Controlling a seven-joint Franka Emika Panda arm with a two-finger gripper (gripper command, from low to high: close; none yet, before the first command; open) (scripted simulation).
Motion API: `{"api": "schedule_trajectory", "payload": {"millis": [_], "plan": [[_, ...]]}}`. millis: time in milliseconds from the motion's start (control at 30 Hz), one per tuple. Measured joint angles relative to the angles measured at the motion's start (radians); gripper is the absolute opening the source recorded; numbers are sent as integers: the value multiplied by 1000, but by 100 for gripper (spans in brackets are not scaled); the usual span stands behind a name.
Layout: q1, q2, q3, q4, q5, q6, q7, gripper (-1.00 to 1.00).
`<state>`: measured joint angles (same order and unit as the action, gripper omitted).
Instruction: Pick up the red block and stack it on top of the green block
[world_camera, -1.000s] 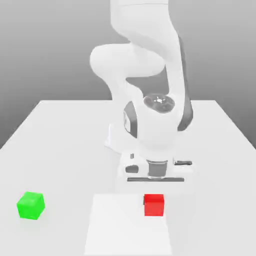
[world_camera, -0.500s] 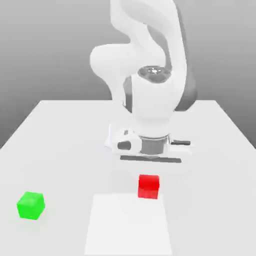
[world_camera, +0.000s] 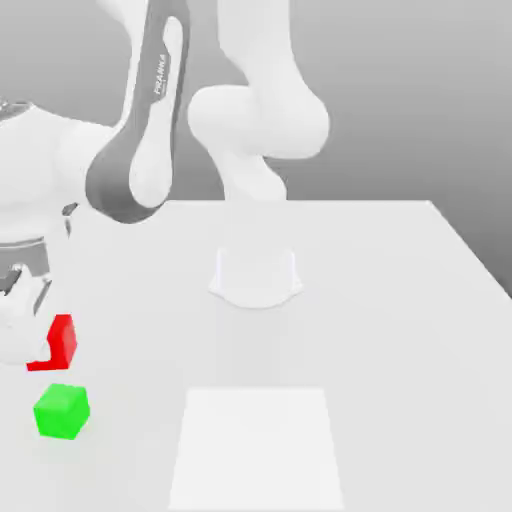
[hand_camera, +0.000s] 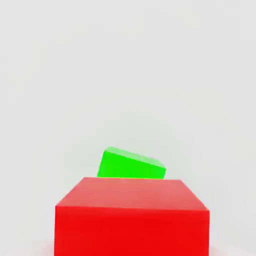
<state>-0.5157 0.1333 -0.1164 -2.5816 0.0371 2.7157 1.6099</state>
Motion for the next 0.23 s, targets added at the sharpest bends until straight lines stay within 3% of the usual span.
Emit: {"api": "schedule_trajectory", "payload": {"millis": [33,67,233], "plan": [[-4,35,6,2,10,32,-6,-100],[-8,70,13,4,21,65,-13,100],[-8,70,13,4,21,65,-13,100]]}}
